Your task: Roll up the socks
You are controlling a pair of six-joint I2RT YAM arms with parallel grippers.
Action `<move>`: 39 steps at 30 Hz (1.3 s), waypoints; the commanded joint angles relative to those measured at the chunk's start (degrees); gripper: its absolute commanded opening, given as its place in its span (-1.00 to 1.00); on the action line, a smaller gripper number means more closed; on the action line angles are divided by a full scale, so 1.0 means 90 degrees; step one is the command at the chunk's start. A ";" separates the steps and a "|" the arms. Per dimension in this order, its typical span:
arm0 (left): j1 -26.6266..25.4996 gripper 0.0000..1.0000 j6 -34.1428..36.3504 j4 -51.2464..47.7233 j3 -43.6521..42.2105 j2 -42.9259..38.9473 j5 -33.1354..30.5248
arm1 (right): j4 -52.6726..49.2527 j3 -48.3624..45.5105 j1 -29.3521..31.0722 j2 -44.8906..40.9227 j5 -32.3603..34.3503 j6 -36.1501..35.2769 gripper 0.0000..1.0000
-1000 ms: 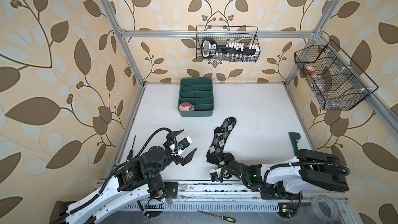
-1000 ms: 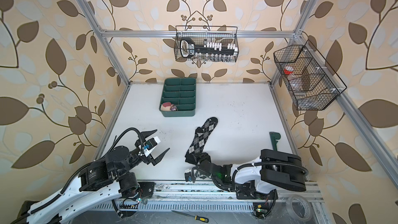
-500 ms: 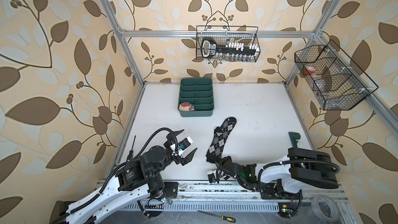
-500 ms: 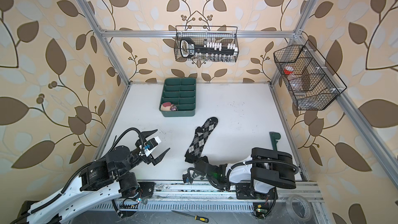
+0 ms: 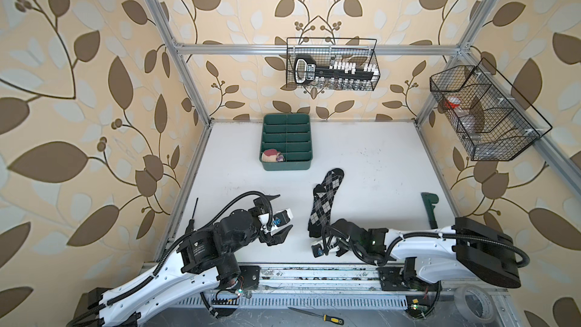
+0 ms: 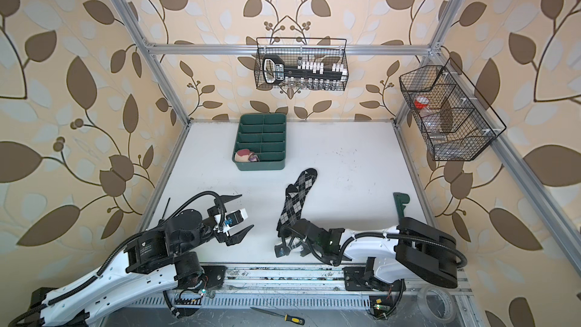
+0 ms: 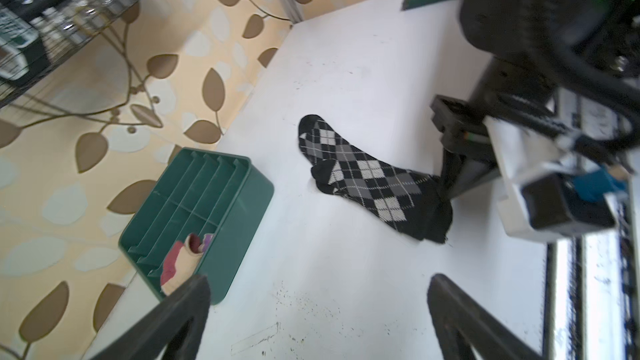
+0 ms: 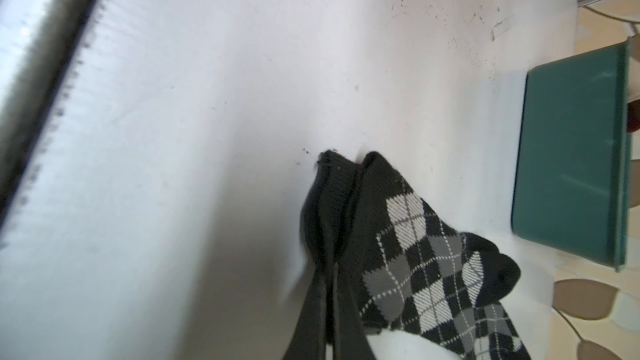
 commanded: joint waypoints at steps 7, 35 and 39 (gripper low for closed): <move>-0.0018 0.98 0.0371 0.0252 -0.0149 0.0772 0.1868 | -0.2873 0.0680 -0.1673 -0.0721 -0.2965 -0.0409 -1.00; -0.2497 0.84 -0.1784 0.5210 -0.1567 0.3724 -0.1807 | -0.4261 0.1924 -0.3472 0.0864 -0.5127 -0.0184 -1.00; -0.2526 0.78 -0.1704 0.5763 -0.1479 0.4382 -0.2048 | -0.4533 0.2095 -0.3472 0.1129 -0.5188 -0.0217 -1.00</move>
